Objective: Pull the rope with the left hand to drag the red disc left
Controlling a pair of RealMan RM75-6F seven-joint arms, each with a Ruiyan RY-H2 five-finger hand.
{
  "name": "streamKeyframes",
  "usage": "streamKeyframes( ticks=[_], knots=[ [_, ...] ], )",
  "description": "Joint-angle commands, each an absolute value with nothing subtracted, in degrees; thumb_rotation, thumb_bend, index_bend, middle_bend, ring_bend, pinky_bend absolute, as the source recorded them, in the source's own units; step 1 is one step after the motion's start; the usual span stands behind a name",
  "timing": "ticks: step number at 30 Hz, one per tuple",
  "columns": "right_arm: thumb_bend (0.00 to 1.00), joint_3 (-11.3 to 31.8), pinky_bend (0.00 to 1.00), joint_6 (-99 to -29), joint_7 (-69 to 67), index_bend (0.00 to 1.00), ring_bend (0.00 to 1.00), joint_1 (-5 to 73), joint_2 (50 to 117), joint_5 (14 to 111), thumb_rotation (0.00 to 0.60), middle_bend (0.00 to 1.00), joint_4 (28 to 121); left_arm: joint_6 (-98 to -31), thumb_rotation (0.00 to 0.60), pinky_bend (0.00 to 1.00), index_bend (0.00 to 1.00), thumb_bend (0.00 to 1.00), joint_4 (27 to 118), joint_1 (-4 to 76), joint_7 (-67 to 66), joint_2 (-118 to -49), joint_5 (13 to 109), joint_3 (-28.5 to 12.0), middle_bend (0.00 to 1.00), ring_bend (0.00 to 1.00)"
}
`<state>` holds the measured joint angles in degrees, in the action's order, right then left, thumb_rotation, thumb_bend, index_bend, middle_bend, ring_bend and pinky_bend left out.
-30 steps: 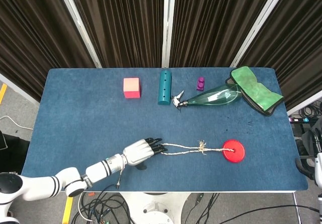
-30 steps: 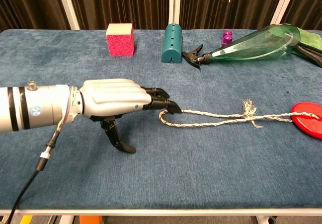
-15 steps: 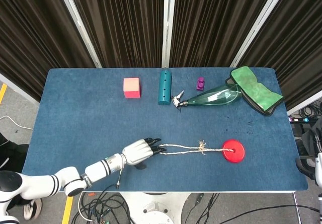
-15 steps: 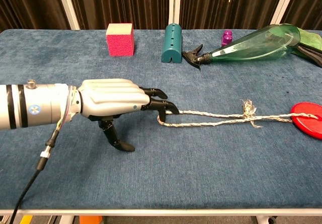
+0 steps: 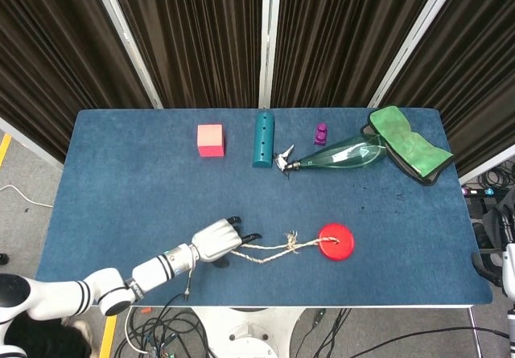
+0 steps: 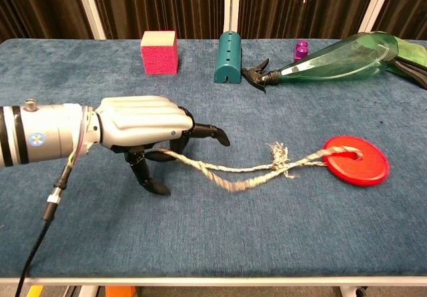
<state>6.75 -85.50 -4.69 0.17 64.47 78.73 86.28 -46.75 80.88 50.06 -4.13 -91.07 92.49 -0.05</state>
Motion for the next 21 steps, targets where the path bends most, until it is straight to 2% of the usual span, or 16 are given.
streamKeyframes(
  ticks=[1,3,5,7,10,13,21],
  knots=[
    [0.21,6.7,0.0,-85.4,-4.7,0.0,0.0,0.2,64.5,78.8,0.6,0.0,86.3,-47.4,0.6,0.21,0.19,0.22,80.9,49.7,-4.9,-91.0,92.0,0.0,0.96,0.58],
    [0.21,6.7,0.0,-85.4,-4.6,0.0,0.0,0.2,64.6,78.8,0.6,0.0,86.2,-48.1,0.6,0.25,0.26,0.26,80.9,49.2,-5.7,-91.1,91.4,-0.2,0.98,0.6],
    [0.21,6.7,0.0,-85.3,-4.6,0.0,0.0,0.2,64.6,78.8,0.6,0.0,86.2,-49.2,0.6,0.31,0.4,0.29,81.0,48.6,-6.8,-91.3,90.8,-0.5,0.99,0.64],
    [0.21,6.7,0.0,-85.2,-4.6,0.0,0.0,0.3,64.6,78.8,0.6,0.0,86.3,-50.3,0.6,0.43,0.59,0.31,81.2,47.8,-7.9,-91.3,90.1,-0.8,1.0,0.7],
    [0.21,6.7,0.0,-85.2,-4.5,0.0,0.0,0.3,64.6,78.9,0.6,0.0,86.4,-52.3,0.6,0.59,0.72,0.31,81.6,46.8,-9.3,-90.9,89.4,-1.2,1.0,0.76],
    [0.21,6.7,0.0,-85.1,-4.3,0.0,0.0,0.4,64.6,78.9,0.6,0.0,86.5,-54.0,0.6,0.64,0.74,0.32,82.8,45.5,-10.6,-89.2,88.8,-1.2,1.0,0.78],
    [0.21,6.6,0.0,-84.8,-3.7,0.0,0.0,0.6,64.6,79.1,0.6,0.0,86.9,-60.3,0.6,0.67,0.75,0.33,87.5,39.8,-13.3,-80.3,85.7,-0.7,1.0,0.8]
  ],
)
